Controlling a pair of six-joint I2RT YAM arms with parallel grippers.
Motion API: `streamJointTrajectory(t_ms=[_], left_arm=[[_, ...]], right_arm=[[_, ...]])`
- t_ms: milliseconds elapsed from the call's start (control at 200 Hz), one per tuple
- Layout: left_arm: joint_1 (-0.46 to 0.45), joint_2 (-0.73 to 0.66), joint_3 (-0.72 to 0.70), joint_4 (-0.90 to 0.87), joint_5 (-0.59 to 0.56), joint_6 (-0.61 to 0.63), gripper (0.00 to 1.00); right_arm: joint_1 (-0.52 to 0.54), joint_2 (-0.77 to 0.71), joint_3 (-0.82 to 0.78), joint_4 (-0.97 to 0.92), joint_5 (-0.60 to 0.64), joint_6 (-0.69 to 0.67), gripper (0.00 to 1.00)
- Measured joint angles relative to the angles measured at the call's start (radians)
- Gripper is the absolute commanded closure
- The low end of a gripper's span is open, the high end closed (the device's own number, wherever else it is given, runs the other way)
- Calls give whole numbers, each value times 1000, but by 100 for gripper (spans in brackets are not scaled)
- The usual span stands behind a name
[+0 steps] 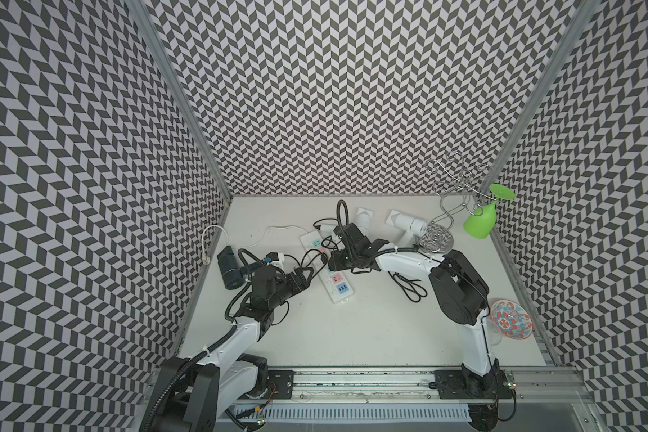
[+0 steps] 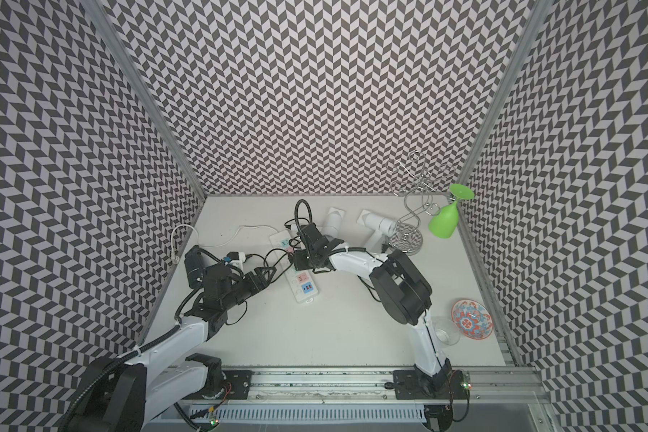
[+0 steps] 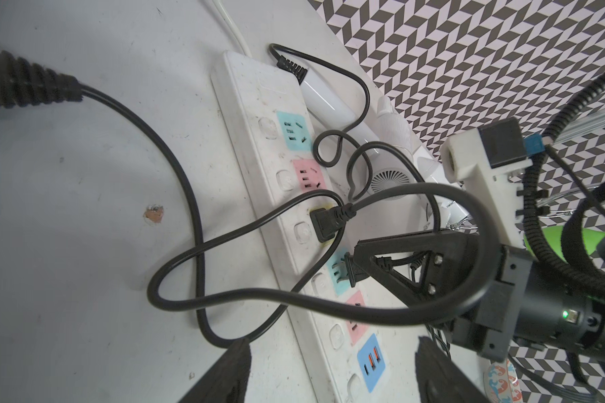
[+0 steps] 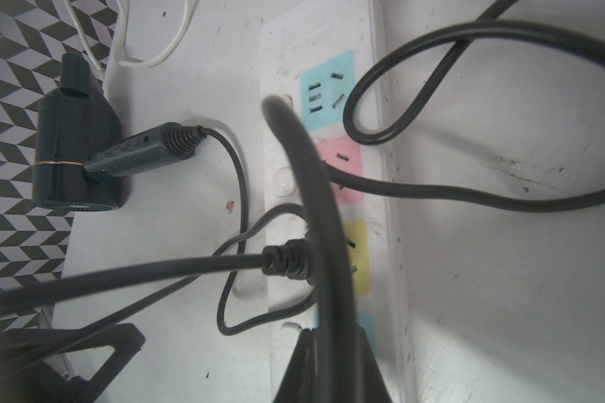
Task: Charge the blow dryers
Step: Insert the plug into the socket.
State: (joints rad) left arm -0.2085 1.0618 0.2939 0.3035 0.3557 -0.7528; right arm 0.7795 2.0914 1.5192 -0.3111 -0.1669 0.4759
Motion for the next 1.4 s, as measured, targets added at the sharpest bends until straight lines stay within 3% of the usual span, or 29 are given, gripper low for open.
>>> streamJointTrajectory(t_ms=[741,1402], left_arm=[[28,-41,-5,-29,-23,1,24],[37,-48,-8,-39,-30,4,24]], right_arm=[[115,44,98,-92,316,-25,100],[166,101,180,-160,441,-50,100]])
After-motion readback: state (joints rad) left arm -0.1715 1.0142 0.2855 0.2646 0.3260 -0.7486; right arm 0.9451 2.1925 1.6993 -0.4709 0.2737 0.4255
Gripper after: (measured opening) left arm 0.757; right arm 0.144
